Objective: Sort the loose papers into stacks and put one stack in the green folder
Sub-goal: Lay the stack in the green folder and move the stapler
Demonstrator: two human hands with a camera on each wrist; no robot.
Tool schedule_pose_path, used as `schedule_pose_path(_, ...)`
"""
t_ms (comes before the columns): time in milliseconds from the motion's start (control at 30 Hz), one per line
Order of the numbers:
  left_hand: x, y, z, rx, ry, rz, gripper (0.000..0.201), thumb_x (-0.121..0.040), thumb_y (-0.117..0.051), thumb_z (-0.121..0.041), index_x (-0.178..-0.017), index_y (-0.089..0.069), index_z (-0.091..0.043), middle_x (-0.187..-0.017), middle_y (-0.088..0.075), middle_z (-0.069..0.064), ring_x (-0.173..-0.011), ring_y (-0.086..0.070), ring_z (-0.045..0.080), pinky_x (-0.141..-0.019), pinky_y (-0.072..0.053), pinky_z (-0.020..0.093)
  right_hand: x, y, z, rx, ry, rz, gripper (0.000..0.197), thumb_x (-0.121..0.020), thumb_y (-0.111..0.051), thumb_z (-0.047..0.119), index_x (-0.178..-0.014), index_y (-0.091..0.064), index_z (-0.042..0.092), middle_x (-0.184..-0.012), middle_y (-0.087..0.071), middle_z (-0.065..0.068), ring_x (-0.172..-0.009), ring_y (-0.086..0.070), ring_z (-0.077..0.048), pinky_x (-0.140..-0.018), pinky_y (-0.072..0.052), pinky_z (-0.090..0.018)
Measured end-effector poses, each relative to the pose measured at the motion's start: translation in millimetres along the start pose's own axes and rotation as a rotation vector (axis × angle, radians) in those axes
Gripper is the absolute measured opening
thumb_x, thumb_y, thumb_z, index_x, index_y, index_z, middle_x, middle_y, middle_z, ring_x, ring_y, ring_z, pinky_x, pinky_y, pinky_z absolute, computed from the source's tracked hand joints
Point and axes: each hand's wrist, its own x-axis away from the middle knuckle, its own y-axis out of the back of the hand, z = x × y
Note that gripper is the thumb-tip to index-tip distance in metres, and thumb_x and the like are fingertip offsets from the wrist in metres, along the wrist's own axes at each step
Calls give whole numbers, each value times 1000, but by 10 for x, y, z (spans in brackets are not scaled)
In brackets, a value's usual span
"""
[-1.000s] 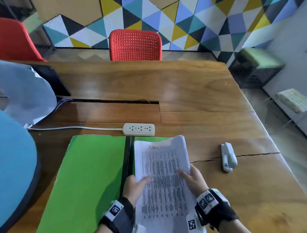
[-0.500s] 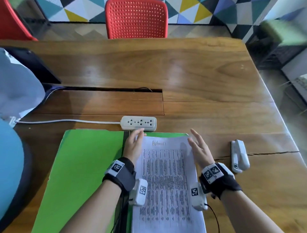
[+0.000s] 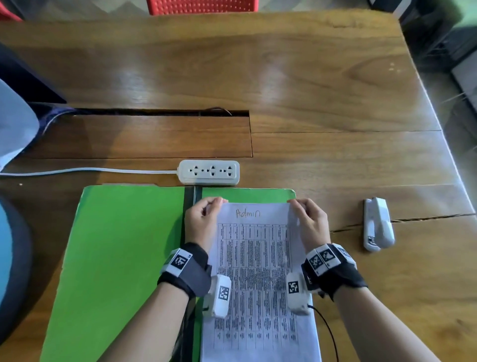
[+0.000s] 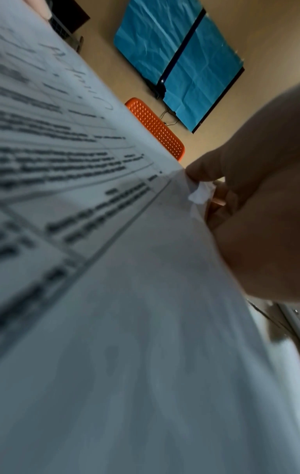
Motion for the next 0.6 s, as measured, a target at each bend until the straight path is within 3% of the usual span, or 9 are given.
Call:
schedule_pose_path(100, -16, -7, 20, 89, 16, 0, 17, -91, -63, -17, -81, -75, -24, -76, -74, -13, -64, -61, -8, -65, -50, 24, 22, 2, 42, -59, -15, -22, 14, -94, -58, 15, -88, -70, 15, -66, -47, -1, -52, -36, -4, -49, -33, -17)
schedule_pose_path(167, -23, 5, 29, 124, 6, 10, 16, -90, -65, -15, -83, -75, -25, -82, -76, -12, -78, -66, -3, -78, -55, 27, 15, -3, 69, -88, -23, -27, 19, -95, -54, 9, -97, -72, 15, -64, -43, -2, -45, -31, -1, -43, -28, -15)
schedule_pose_path(300, -27, 9, 83, 81, -49, 24, 16, -88, -68, -19, -79, -75, -30, -84, -74, 11, -77, -62, 10, -75, -52, 32, 19, 20, 74, -82, -24, -28, 21, -95, -51, 4, -92, -69, 13, -70, -55, -2, -47, -42, 3, -46, -34, -10)
schedule_pose_path(367, -38, -13, 97, 58, -50, 17, 10, -88, -68, -19, -82, -76, -22, -84, -75, 9, -77, -63, 10, -75, -52, 29, 37, 33, 83, -68, -29, -25, 21, -95, -49, 3, -93, -68, 11, -69, -55, 1, -46, -42, 4, -47, -34, -11)
schedule_pose_path(467, -45, -44, 90, 19, -39, 0, 10, -88, -68, -20, -87, -75, -12, -86, -75, 2, -71, -61, -3, -72, -50, 25, 56, 42, 103, -104, -37, -24, 20, -96, -47, 2, -99, -67, 4, -65, -48, 0, -42, -38, 4, -42, -31, -10)
schedule_pose_path(600, -62, 27, 123, 103, 1, 77, 9, -89, -67, -18, -97, -70, -16, -91, -72, 7, -78, -61, 13, -71, -49, 24, 70, 51, 69, -79, -28, 0, 19, -96, -50, 9, -96, -69, 13, -60, -43, 6, -44, -32, 1, -43, -28, -14)
